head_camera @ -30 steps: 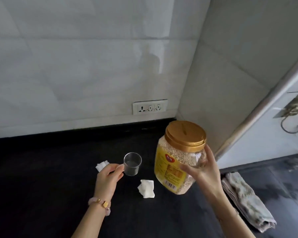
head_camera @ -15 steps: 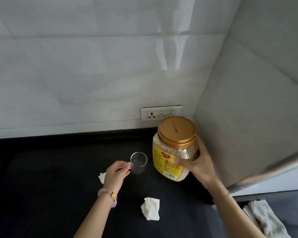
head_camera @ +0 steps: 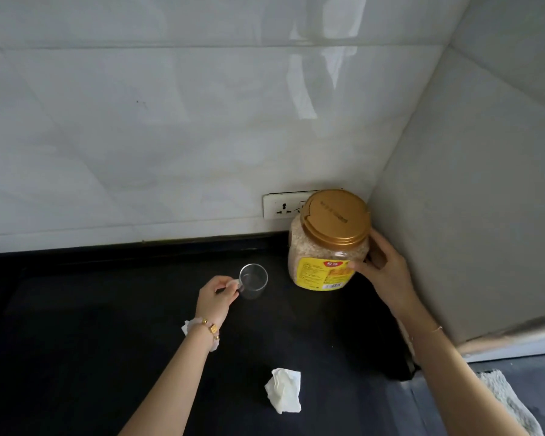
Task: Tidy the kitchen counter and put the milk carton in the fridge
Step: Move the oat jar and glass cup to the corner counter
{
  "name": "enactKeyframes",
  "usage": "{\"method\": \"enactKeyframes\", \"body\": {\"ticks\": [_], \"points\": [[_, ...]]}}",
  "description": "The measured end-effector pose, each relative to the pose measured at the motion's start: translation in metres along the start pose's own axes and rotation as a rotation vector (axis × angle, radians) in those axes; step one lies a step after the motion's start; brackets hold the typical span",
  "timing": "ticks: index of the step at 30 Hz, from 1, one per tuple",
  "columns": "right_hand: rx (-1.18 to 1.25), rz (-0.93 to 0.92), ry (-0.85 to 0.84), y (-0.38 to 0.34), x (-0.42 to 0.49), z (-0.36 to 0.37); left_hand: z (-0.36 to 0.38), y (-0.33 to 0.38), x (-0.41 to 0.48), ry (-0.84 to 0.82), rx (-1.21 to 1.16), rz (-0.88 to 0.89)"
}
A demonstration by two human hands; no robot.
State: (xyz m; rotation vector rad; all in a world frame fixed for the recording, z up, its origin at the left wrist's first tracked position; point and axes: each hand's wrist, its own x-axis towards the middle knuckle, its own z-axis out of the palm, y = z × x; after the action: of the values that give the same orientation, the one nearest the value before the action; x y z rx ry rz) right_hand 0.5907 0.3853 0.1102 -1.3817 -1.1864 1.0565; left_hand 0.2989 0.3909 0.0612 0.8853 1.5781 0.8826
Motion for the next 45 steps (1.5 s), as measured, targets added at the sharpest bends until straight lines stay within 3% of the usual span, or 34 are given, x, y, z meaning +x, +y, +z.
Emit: {"method": "enactKeyframes", "body": {"ticks": [8,17,37,45], "points": [[-0.040,0.008,0.027,0.010,-0.009,0.015,0.007,-0.002,0.025,0.014,-0.036,-0.018],[-0.199,0.022,0.335,0.016,-0.003,0.059,0.007,-0.004,0.038,0.032,0.013,0.024],[-0.230,0.059,0.318,0.014,-0.003,0.058,0.014,-0.001,0.054,-0.017,0.012,-0.022],[-0.237,0.140,0.250,0.019,-0.027,0.048,-0.014,0.003,0.027,-0.005,0.285,0.051]]}}
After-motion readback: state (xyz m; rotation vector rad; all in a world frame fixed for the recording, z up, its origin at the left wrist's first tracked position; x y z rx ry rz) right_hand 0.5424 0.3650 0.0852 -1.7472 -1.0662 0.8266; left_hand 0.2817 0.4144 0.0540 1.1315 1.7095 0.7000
